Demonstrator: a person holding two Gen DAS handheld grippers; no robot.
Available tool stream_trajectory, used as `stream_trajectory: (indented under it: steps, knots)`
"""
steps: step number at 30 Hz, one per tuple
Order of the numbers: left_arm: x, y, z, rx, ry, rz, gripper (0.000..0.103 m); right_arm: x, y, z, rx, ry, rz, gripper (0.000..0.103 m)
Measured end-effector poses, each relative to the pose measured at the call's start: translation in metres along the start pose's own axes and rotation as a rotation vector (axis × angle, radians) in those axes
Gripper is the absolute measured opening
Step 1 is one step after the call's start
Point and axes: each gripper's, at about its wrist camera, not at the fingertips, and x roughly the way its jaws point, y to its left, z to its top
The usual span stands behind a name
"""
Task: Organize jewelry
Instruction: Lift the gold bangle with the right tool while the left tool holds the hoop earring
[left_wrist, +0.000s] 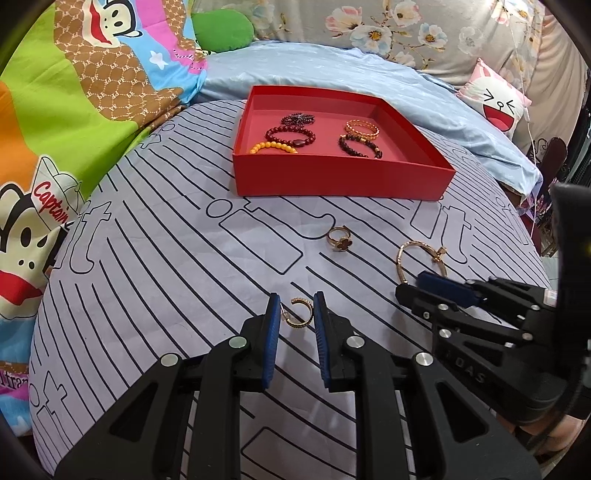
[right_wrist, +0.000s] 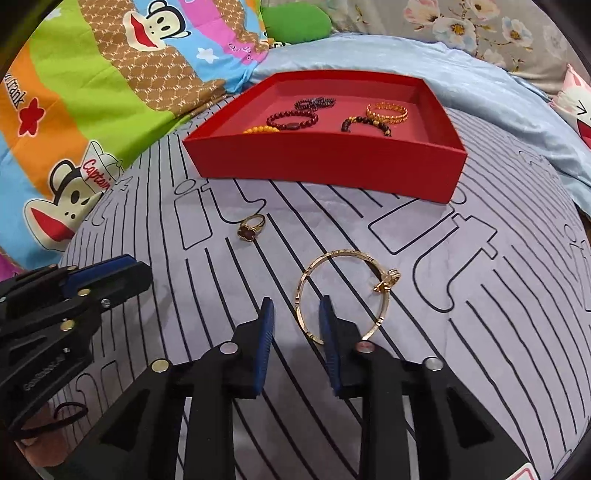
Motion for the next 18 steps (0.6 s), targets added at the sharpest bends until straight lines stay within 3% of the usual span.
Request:
stream_trajectory:
  steps: [1, 2, 18]
  knots:
    - [0.001, 0.001, 0.0, -0.002, 0.002, -0.001, 0.018, 0.001, 0.001, 0.0, -0.01, 0.002, -0.007, 0.006]
    - [0.002, 0.002, 0.001, -0.004, 0.003, -0.001, 0.018, 0.002, 0.002, 0.001, -0.016, 0.004, -0.005, 0.003]
    - [-0.008, -0.002, 0.002, -0.002, -0.018, -0.009, 0.018, -0.061, -0.016, -0.003, 0.151, -0.063, 0.255, 0.003]
